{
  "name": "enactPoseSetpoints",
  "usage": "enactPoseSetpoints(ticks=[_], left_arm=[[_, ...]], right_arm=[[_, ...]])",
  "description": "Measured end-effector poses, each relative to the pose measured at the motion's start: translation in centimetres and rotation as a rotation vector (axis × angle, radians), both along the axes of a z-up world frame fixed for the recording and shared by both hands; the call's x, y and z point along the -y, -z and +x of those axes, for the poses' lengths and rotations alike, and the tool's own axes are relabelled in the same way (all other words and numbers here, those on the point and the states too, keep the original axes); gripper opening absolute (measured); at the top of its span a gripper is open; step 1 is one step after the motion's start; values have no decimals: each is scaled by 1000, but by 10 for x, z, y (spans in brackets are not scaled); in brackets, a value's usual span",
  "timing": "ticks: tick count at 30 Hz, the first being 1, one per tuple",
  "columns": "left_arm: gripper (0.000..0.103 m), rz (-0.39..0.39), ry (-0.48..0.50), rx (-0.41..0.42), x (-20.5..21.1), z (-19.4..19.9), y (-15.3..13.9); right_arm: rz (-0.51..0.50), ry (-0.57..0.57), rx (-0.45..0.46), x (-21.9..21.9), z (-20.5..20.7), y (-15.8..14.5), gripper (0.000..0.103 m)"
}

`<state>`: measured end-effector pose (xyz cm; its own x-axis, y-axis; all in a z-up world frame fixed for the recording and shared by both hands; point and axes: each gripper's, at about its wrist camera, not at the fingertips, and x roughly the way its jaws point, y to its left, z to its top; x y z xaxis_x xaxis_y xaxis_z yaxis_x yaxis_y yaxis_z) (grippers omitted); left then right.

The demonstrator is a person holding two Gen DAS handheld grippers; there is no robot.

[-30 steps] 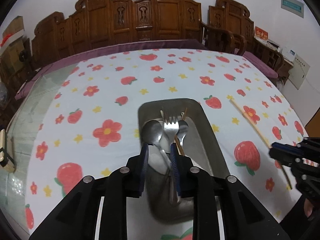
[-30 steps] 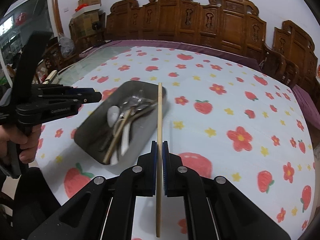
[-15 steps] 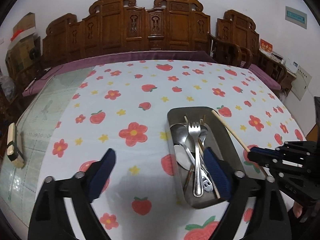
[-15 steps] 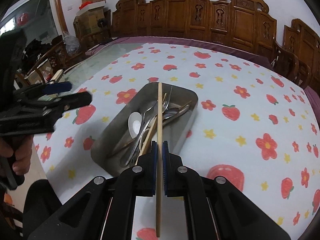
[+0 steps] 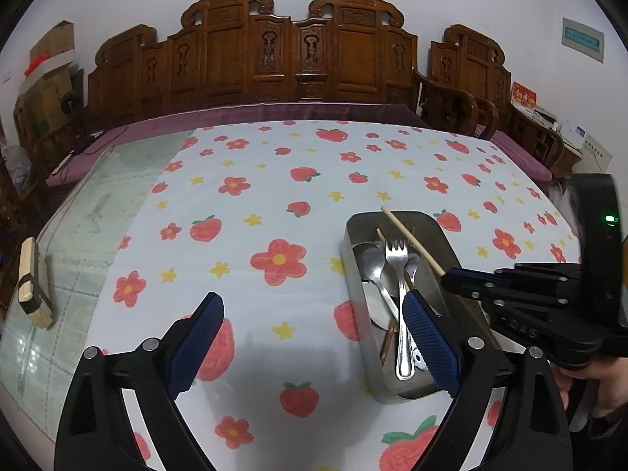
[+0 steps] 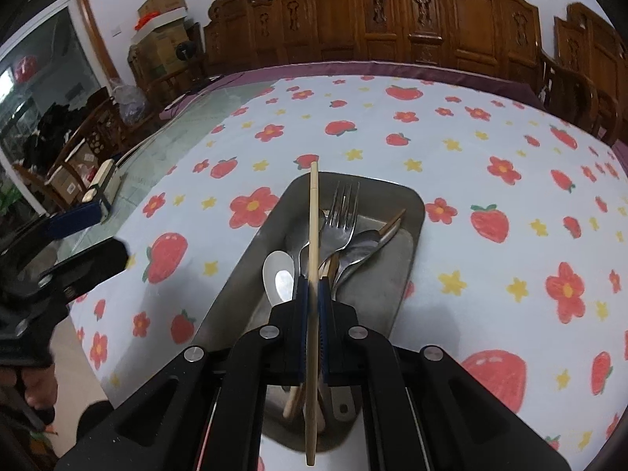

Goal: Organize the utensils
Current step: 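Lower the light chopstick into the tray and open the right gripper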

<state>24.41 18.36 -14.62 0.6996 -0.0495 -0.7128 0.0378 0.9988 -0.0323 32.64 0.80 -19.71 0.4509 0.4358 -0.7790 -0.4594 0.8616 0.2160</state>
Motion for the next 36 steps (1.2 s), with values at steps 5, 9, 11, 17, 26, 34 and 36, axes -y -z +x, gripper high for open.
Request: enactPoseSetpoints(ticks=[5,9,11,17,26,34,36], left_arm=[[89,-2,2,1,-2,-1,-1],[89,-1,4,1,-3,-1,-1],[89,3,6,2,-2,-2,-2],[89,14,10,-4,6,1,0],[89,30,3,-15,12,3,4],[89,13,-2,-11,22,2,2],[93,-1,-8,-9,29,0,0]], right_arm=[[10,12,-25,-4,9,13,6],[-17,2,-14,-8,11,22,6],[-34,-10,-9,-10,12,26,6],[-40,-54,-8,-11,10,34,7],[-14,-96,20,-7,0,30,11],[21,-70,103,25,-24,-5,33],[12,-50,139,38,-35,-17,40]])
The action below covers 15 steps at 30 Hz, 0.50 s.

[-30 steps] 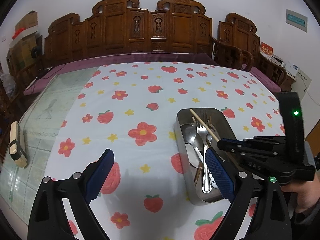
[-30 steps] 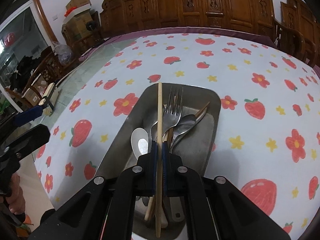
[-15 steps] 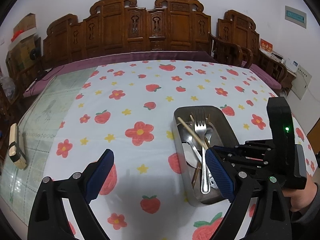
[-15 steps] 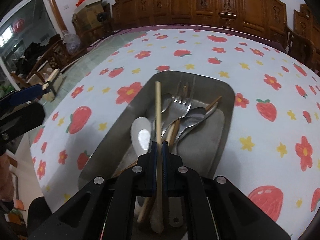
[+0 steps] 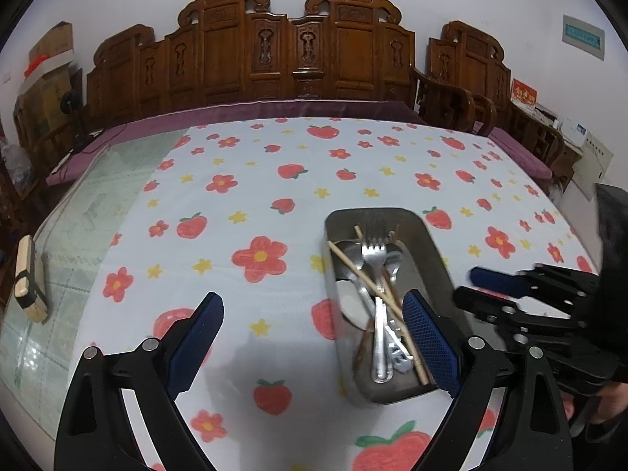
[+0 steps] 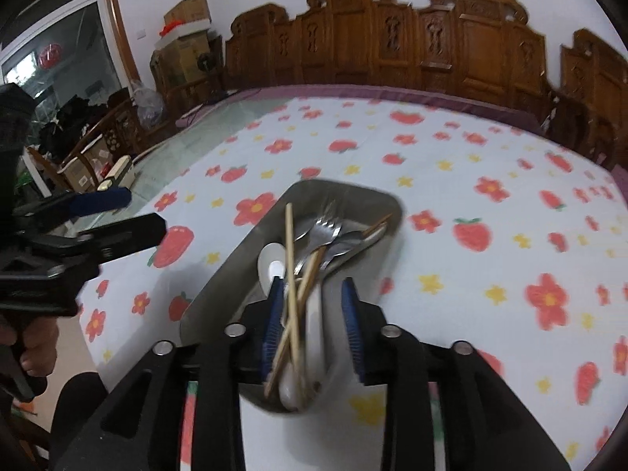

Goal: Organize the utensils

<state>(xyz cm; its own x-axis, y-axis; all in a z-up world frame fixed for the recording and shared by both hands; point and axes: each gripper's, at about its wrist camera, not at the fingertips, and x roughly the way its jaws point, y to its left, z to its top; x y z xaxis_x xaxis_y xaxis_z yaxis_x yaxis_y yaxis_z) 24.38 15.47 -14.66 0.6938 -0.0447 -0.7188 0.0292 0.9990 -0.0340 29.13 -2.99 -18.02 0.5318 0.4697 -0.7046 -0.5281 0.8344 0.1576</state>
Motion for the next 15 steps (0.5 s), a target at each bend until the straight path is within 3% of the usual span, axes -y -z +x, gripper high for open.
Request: enactPoseSetpoints(ticks=[3,10,15], left_arm=[[95,-15,-4,12,10,-4,-4],[95,-25,1,38,48,-22,-18],[95,-4,12,72,78,-41,-32]], right_arm=[[-13,36,45,20,-13,-14,49],[-17,151,128,78,-49,-42,92],[1,224,177,114,-76,-62,100]])
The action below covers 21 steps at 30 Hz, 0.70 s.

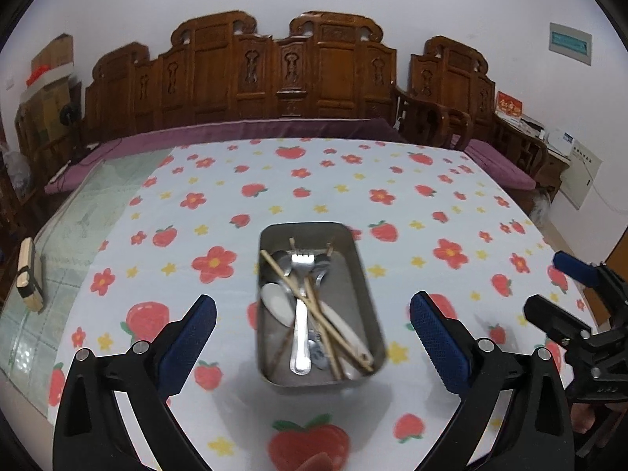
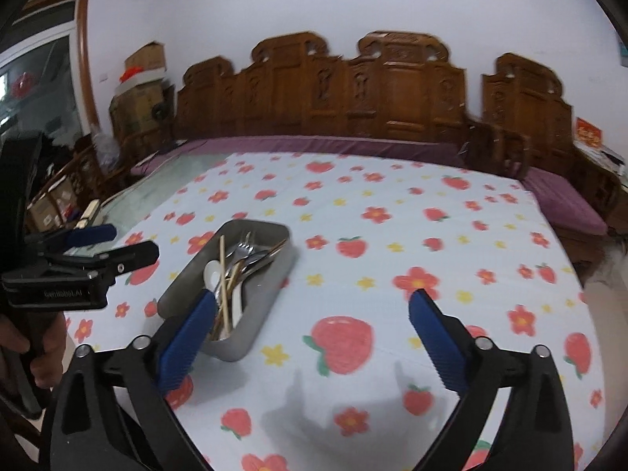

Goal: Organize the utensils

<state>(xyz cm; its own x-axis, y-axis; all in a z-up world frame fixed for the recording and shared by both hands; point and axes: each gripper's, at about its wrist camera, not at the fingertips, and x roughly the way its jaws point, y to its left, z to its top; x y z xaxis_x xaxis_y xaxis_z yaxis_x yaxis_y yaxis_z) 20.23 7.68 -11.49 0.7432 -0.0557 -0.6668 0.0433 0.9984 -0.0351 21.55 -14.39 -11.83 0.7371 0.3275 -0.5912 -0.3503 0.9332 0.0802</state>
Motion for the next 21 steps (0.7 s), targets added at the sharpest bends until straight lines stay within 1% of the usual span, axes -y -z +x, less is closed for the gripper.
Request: enactPoseSetpoints(ticks=[5,8,11,15,21], left_arm=[[95,20,16,37,30,-22,-14],[95,18,33,48,47,-36,-20],[95,34,29,47,60,-49,-25],[95,8,26,66,70,-67,-37],[95,19,23,128,82,-89,-64]], right_arm=[[14,64,30,32,-26,-15,100],[30,92,33,46,-39,-22,100],[38,121,43,62,-53,-27,100],[39,147,65,74,-66,-36,100],[53,167,117,84,-85,-58,100]])
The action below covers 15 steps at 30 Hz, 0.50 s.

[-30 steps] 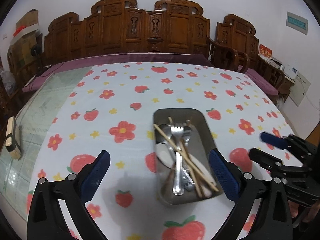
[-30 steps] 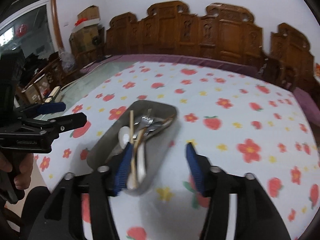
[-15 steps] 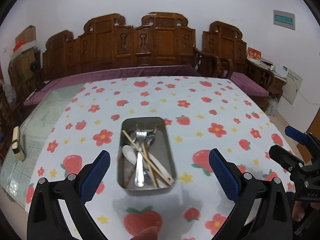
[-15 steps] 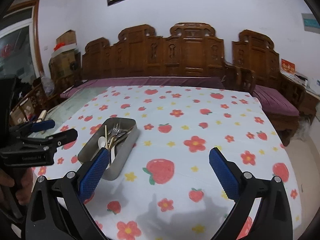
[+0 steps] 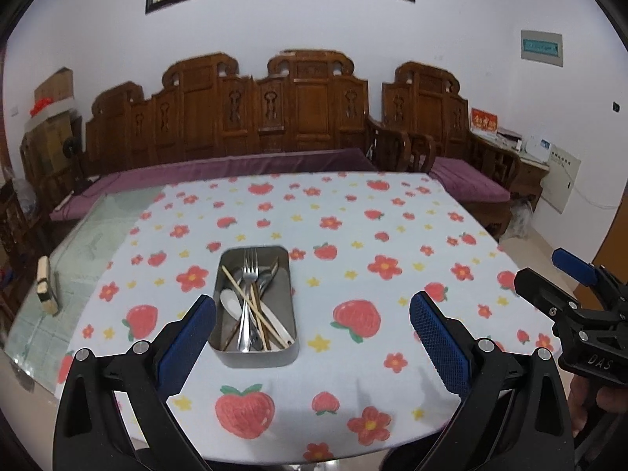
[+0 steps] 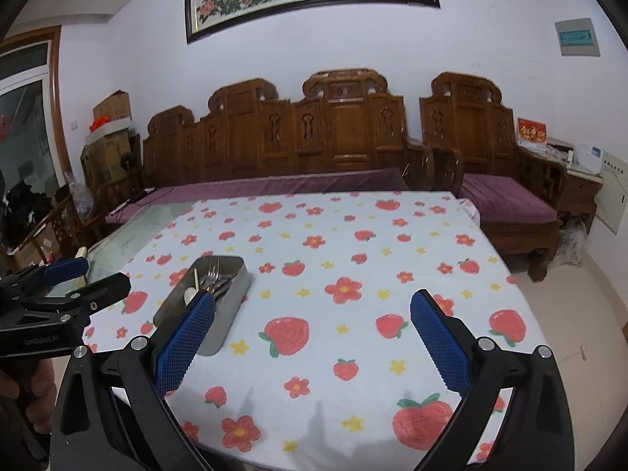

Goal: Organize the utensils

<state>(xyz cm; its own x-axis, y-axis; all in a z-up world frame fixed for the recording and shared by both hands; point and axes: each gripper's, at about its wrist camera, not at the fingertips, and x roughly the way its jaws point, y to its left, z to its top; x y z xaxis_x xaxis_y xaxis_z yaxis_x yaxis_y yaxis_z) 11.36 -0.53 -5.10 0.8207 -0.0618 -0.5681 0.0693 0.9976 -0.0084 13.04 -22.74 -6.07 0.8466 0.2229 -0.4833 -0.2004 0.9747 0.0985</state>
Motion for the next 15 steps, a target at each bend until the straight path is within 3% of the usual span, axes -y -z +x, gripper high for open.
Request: enactPoseSetpoints(ticks=[7,15], left_arm=[[95,-29,5,67,-1,-22,-33],[95,6,-26,142,-2,-47,-54]], right_arm=[[1,10,97,4,-31,-34,100],[4,-1,154,4,-55,-58,100]])
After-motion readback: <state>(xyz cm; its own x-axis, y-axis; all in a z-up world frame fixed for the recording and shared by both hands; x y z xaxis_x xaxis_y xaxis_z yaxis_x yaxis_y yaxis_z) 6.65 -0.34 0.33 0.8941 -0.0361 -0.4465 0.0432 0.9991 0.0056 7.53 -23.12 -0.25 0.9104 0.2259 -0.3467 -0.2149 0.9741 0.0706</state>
